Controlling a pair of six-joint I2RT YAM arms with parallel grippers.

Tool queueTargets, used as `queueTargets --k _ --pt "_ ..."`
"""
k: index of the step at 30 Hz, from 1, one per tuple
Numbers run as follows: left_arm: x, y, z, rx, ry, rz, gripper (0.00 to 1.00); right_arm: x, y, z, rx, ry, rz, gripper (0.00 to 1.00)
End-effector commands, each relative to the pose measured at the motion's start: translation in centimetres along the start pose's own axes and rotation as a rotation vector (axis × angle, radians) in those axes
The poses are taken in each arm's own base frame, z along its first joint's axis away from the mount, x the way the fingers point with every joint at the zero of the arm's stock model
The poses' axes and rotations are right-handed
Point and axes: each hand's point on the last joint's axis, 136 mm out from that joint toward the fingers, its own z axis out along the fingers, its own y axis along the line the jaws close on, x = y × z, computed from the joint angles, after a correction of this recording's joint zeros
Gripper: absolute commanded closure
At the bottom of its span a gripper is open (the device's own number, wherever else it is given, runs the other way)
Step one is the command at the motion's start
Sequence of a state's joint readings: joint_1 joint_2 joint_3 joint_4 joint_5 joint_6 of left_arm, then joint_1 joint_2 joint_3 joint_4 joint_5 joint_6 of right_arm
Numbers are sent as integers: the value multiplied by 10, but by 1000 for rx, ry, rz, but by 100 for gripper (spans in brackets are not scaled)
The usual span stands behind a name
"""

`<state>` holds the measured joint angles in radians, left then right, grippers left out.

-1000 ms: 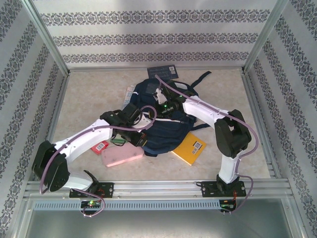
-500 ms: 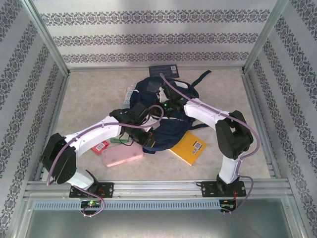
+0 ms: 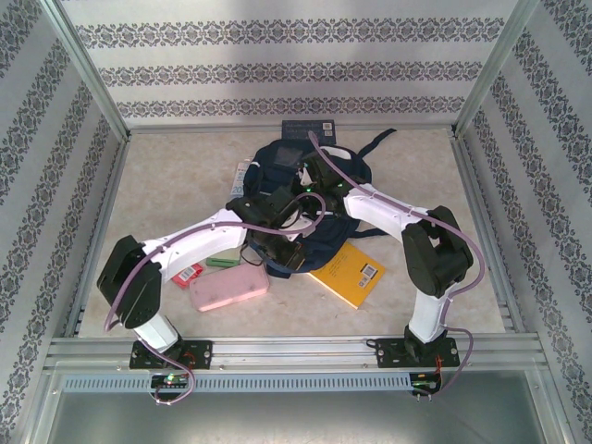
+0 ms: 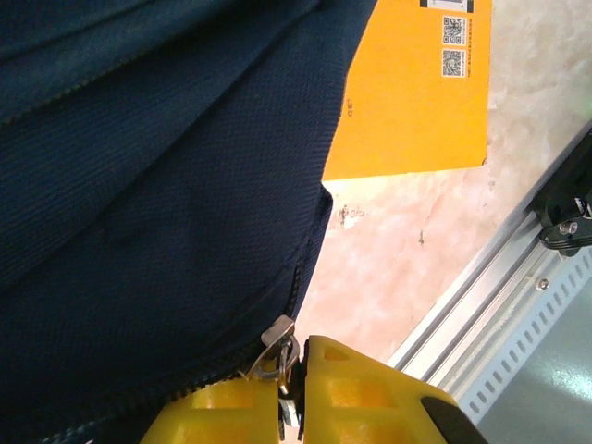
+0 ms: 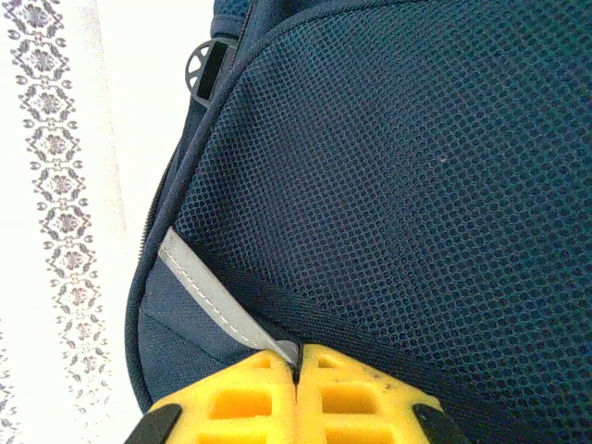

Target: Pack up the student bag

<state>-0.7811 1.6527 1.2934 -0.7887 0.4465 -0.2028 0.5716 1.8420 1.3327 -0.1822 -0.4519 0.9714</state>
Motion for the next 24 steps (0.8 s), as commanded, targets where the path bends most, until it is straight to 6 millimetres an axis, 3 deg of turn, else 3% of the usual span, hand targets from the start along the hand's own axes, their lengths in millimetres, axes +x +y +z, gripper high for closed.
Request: queueTargets --k 1,7,13,19,24 --pt "-6 -34 1 68 -4 98 91 -41 42 -10 -150 -162 41 100" --pt "-11 -16 -18 -73 -42 219 100 -57 34 -36 -156 -239 111 100" --pt "-24 6 -51 -183 -129 272 100 -70 17 -89 -11 -391 165 100" --pt "-38 20 -79 -228 -229 277 100 -69 15 -141 88 -526 174 100" --pt "-43 14 -95 -208 -307 337 100 -59 8 -154 135 -525 219 100"
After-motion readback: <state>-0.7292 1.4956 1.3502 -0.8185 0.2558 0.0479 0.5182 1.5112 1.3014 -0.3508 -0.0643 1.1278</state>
